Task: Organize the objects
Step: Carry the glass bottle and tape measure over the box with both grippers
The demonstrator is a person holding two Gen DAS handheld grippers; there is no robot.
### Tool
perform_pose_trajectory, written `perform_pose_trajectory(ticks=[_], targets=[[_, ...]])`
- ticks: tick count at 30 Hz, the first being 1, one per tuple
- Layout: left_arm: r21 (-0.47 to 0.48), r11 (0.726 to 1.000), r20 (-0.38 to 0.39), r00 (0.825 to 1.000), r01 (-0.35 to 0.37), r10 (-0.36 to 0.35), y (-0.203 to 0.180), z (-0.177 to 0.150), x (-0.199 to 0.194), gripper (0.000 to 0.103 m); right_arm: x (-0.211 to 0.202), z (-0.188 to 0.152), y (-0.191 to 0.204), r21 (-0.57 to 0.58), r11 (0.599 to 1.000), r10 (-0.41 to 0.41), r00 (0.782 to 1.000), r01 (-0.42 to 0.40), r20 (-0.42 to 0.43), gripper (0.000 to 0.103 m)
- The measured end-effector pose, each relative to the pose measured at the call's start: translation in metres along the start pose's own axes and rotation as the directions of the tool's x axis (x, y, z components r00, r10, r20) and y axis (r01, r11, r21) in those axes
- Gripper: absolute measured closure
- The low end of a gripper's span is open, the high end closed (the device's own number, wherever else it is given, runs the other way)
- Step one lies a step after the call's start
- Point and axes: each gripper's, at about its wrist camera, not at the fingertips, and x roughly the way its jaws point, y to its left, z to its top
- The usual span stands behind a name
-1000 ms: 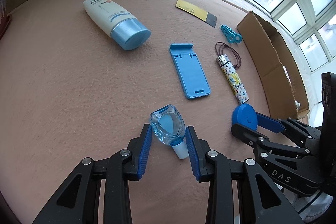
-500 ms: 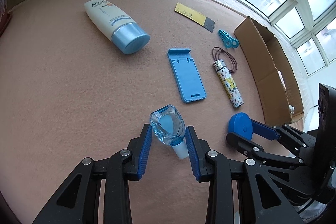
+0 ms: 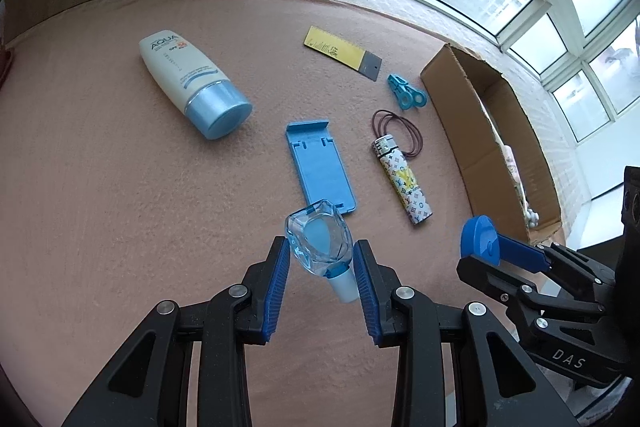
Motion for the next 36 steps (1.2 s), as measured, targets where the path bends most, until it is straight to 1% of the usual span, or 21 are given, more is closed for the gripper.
perform_pose_trajectory(ticks=[3, 8, 12, 17, 21, 26, 32, 36], targets=[[0.015, 1.0, 0.011, 1.0, -0.001, 0.001, -0.007, 0.004, -0.001, 0.067, -0.008, 0.007, 0.004, 0.01, 1.0, 0.013, 1.0, -0.013, 0.022, 0.057], [0.042, 0.999, 0.027, 1.0, 0.008, -0.009, -0.023, 0.012, -0.003, 0.067, -0.025, 0.013, -0.008, 0.035, 0.999, 0.015, 0.998, -0.017, 0.064, 0.057], [0.069, 0.997, 0.037, 0.999, 0.023, -0.026, -0.041, 0.02, -0.002, 0.067, -0.037, 0.019, -0.027, 0.067, 0.998, 0.0, 0.995, -0.006, 0.097, 0.057], [0.106, 0.994, 0.043, 0.998, 0.039, -0.043, -0.068, 0.031, 0.004, 0.067, -0.051, 0.022, -0.061, 0.122, 0.992, -0.041, 0.991, 0.026, 0.126, 0.057], [0.142, 0.989, 0.044, 0.998, 0.048, -0.054, -0.092, 0.044, 0.011, 0.067, -0.058, 0.022, -0.089, 0.158, 0.986, -0.077, 0.988, 0.056, 0.134, 0.057], [0.194, 0.979, 0.049, 0.996, 0.06, -0.071, -0.129, 0.061, 0.021, 0.067, -0.06, 0.02, -0.117, 0.192, 0.978, -0.103, 0.986, 0.077, 0.128, 0.057], [0.239, 0.968, 0.029, 0.996, 0.08, -0.089, -0.174, 0.074, 0.045, 0.067, -0.058, 0.021, -0.14, 0.209, 0.974, -0.116, 0.986, 0.089, 0.122, 0.057], [0.254, 0.964, 0.019, 0.996, 0.083, -0.09, -0.193, 0.079, 0.058, 0.067, -0.054, 0.023, -0.15, 0.206, 0.974, -0.119, 0.986, 0.093, 0.115, 0.057]])
